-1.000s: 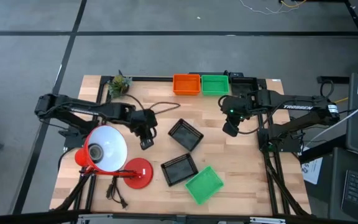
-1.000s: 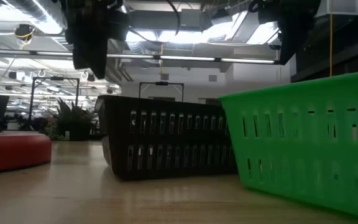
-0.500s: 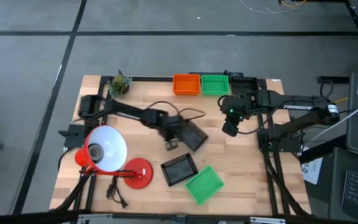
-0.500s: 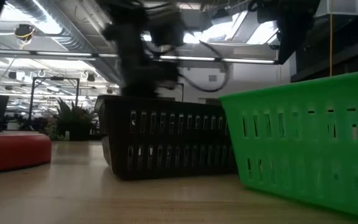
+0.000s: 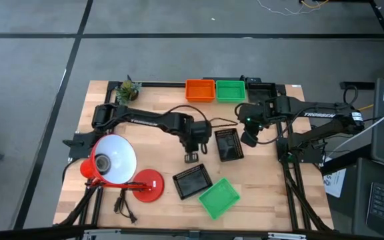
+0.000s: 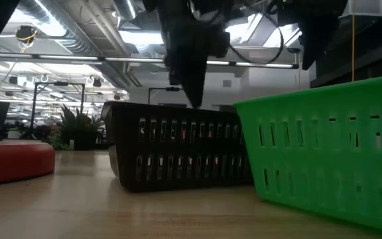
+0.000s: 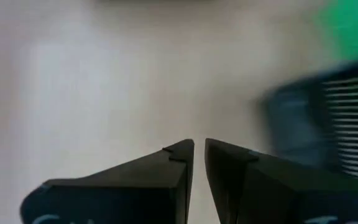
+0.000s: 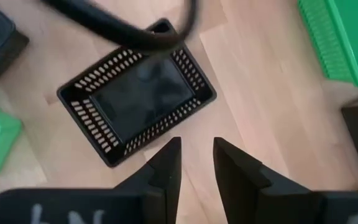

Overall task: Stack baskets by color
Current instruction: Stack the right black bin on top of the top black bin

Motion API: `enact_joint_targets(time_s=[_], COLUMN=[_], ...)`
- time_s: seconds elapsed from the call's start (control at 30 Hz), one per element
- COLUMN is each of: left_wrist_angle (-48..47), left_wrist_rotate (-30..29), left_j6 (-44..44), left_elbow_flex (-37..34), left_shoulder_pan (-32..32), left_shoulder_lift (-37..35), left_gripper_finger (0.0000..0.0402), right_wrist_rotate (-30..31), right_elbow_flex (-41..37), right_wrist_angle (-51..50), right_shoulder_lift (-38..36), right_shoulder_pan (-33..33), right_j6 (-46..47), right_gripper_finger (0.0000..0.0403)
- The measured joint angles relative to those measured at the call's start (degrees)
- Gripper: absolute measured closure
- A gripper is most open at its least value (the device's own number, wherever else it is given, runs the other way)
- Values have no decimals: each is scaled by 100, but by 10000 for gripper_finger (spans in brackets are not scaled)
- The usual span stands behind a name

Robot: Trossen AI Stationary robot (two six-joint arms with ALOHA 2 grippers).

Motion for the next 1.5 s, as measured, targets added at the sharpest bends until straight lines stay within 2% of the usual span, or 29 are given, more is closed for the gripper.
enact_joint_targets(time_s=[0.07,0.13,0.27,0.4,0.5,0.7,0.87,0.93,1.0,1.2,1.27,1.37,1.5], left_wrist_angle=[-1,-118,-194,-7,134,436,671,518,254,341,445,381,-386], left_wrist_rotate=[723,1123,1053,1034,1063,1492,2049,1805,1302,-973,-1460,-1559,-1135], left_j6=[0,-3,-41,-224,-308,-357,-178,20,270,1295,1432,1401,1237], left_elbow_flex=[13,-13,-5,-3,-9,-4,-12,-7,-7,5,45,270,840], left_shoulder_pan=[-129,-295,-630,-911,-1056,-1136,-841,-661,-456,209,405,645,723], left_shoulder_lift=[26,65,251,355,469,701,1055,1079,1055,895,902,917,873], left_gripper_finger=[370,370,370,370,370,370,370,373,377,394,399,400,398], right_wrist_rotate=[-2,-2,55,985,1386,1393,1392,1392,1394,1397,1401,1401,1401], right_elbow_flex=[0,0,0,0,0,0,0,0,0,0,0,0,0], right_wrist_angle=[-105,-208,-483,-801,-876,-861,-859,-868,-876,-867,-857,-852,-854], right_shoulder_lift=[0,0,0,0,0,0,0,-5,-7,-17,-17,-20,-20], right_shoulder_pan=[0,0,0,-6,-7,-7,-7,-4,-7,-7,-7,-7,-7], right_j6=[-8,-8,-10,307,450,467,466,463,462,459,464,533,578], right_gripper_finger=[310,310,310,310,310,310,310,310,310,310,310,310,310])
